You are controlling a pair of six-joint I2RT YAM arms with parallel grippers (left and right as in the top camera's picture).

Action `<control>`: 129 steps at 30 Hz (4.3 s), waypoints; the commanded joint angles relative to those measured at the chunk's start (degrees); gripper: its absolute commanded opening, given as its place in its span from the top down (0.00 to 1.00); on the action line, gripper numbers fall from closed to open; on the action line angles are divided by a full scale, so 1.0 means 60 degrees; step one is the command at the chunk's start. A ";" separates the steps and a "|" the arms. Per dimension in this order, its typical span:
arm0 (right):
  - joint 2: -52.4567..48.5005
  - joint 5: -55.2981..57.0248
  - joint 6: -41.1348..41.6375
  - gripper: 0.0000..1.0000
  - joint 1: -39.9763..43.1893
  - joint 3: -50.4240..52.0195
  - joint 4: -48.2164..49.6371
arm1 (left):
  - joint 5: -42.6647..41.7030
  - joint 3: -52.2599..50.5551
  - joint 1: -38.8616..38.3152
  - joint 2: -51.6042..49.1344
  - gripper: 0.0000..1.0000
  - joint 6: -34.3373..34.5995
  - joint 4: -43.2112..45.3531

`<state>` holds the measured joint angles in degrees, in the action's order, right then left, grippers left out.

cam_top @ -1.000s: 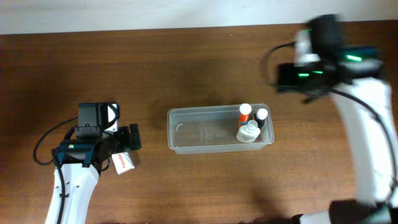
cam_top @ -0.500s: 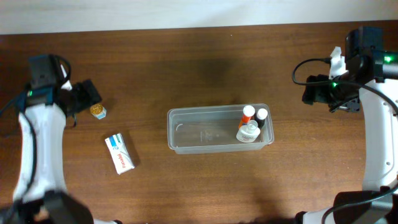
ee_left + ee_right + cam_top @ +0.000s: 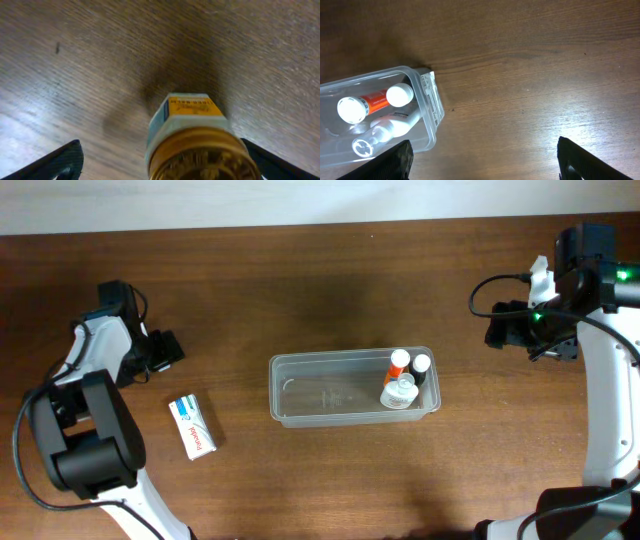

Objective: Pack container
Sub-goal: 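Move the left gripper to the gold-capped jar and grasp it, then carry the gold-capped jar into the container and release it, then grasp the white Panadol box with the left gripper and lift it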

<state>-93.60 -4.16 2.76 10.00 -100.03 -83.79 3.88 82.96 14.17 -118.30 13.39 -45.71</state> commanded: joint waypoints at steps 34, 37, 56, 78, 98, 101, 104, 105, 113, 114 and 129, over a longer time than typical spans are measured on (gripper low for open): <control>0.0069 -0.0069 -0.0040 0.16 0.0022 0.0084 -0.0007 | -0.0044 0.0688 -0.8513 0.2503 0.71 0.0273 -0.1373; 0.0069 -0.0066 -0.0040 0.16 0.0022 0.0084 -0.0040 | -0.0419 0.0688 -0.9056 0.1617 0.71 0.0270 -0.0841; 0.0069 -0.0062 -0.0044 0.16 0.0025 0.0084 -0.0066 | 0.0659 0.0736 -0.8830 0.2823 0.19 0.1042 -0.0827; 0.0069 -0.0215 -0.0073 0.16 0.0022 0.0084 -0.0036 | -0.0299 -0.4204 -0.1566 0.5166 0.01 0.3056 -0.1198; 0.0069 -0.0211 -0.0073 0.16 0.0025 0.0084 -0.0036 | -0.0514 -0.4772 -0.1566 0.3537 0.46 0.3038 -0.0776; 0.0069 -0.0211 -0.0073 0.16 0.0025 0.0084 -0.0036 | -0.0506 -0.4648 -0.1566 0.3745 0.48 0.3038 -0.0878; 0.0069 -0.0208 -0.0076 0.16 0.0025 0.0084 -0.0036 | -0.0415 -0.4186 -0.1588 0.4313 0.48 0.2918 -0.1027; 0.0069 -0.0208 -0.0073 0.16 0.0025 0.0084 -0.0036 | -0.0412 -0.3942 -0.1639 0.4619 0.48 0.2743 -0.1067; 0.0069 -0.0211 -0.0076 0.16 0.0025 0.0084 -0.0015 | -0.0448 -0.2342 -0.3942 0.6929 0.48 -0.0984 -0.0219; 0.0069 -0.0211 -0.0073 0.16 0.0025 0.0084 -0.0011 | -0.0444 -0.2342 -0.4346 0.7056 0.49 -0.1443 -0.0047; 0.0069 -0.0208 -0.0076 0.16 0.0025 0.0084 -0.0004 | 0.0634 -0.2346 -0.4481 0.6579 0.18 -0.2000 0.1024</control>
<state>-93.60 -4.64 2.74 10.00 -99.79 -83.92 6.83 68.95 -17.39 -78.39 0.97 -41.23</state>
